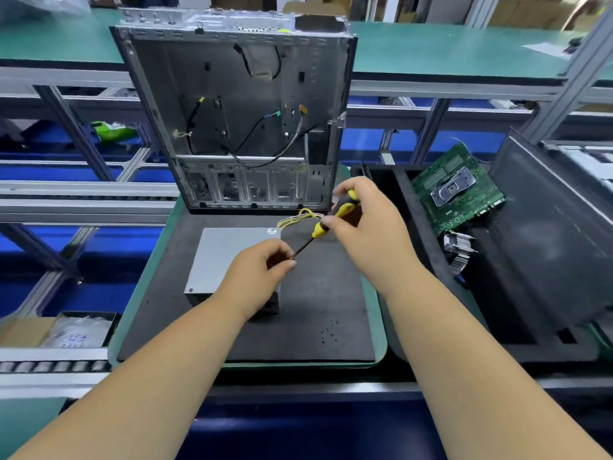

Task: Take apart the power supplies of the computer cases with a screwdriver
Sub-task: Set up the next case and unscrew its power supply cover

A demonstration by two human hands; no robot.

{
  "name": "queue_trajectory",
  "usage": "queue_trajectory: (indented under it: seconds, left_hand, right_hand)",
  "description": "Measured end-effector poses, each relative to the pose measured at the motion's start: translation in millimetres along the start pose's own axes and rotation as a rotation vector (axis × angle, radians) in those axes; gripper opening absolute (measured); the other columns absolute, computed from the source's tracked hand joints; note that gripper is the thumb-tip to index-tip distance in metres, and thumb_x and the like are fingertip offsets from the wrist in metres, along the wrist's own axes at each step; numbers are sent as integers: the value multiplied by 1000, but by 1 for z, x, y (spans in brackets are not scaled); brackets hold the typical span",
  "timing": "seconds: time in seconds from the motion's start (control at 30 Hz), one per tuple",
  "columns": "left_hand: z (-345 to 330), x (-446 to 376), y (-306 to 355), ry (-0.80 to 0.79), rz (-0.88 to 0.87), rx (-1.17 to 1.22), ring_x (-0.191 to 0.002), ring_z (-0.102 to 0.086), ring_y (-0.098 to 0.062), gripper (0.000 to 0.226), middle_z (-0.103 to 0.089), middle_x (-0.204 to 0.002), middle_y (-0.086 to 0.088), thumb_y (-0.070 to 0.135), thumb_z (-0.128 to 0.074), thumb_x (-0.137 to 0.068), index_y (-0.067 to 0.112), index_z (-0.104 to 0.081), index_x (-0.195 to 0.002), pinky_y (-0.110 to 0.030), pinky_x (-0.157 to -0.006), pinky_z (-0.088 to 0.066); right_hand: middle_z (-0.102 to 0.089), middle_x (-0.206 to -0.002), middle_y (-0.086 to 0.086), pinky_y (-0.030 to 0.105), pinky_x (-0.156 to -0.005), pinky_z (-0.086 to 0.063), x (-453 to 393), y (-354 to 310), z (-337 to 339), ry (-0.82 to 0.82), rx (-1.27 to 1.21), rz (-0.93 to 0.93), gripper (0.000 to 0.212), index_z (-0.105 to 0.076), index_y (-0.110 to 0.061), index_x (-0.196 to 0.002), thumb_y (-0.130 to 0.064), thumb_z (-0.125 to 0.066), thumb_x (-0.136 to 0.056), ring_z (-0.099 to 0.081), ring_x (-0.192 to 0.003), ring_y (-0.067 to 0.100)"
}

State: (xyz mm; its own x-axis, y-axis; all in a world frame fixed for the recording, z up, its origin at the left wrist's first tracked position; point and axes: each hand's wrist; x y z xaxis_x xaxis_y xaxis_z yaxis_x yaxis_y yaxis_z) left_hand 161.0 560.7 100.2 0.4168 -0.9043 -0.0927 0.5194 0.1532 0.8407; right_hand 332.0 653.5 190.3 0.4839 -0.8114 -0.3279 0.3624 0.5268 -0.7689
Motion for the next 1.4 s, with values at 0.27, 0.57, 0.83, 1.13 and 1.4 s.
queue_trajectory:
  seconds: [0.27,0.57,0.83,1.13,1.4]
  left_hand:
    - [-83,-10,53,-77,104,190,-70,-64,-9,21,-70,-77,-2,4,-65,-90,24,-66,-84,-25,-74,-52]
    - [-199,-20,99,-222,139,121,-71,-64,-14,10,-64,-66,8,9,-67,-90,19,-66,-87,-27,-74,-52]
    - [-225,-26,107,-282,87,134,-110,-63,-6,36,-67,-112,10,4,-74,-85,25,-64,-113,-20,-100,-46]
    - [-147,-28,89,-77,-49,-77,-105,-61,1,28,-68,-111,11,8,-70,-87,25,-68,-109,-8,-94,-40]
    - [-36,-22,36,62,-26,-199,-110,-54,-2,22,-65,-113,15,16,-70,-89,33,-68,-104,-15,-97,-36]
  right_hand:
    - [-51,-80,-5,14,-58,-38,17,48,69,263,-114,-123,31,-46,-25,-88,-26,-76,-85,-46,-67,4]
    - [-48,-79,-4,14,-56,-37,39,113,141,311,-137,-250,31,-44,-26,-86,-30,-74,-86,-42,-64,9]
    - [-48,-77,-5,15,-55,-37,38,144,161,284,-156,-275,32,-43,-29,-84,-29,-75,-86,-41,-61,5]
    - [-58,-88,5,10,-58,-40,12,123,118,210,-260,-229,25,-47,-24,-88,-22,-72,-89,-45,-64,3]
    - [-63,-87,-4,23,-64,-51,-10,57,39,62,-365,-202,24,-48,-27,-89,-19,-71,-88,-53,-67,4]
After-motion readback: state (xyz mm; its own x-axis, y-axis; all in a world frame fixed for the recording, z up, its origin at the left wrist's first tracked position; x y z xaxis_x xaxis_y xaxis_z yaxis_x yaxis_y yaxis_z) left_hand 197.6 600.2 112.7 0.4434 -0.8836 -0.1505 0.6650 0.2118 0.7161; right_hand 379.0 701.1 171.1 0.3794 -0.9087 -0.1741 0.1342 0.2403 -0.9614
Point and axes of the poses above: each hand's wrist, its own x-axis away from the middle knuckle, its own z-axis out of the back of the hand, y = z × x
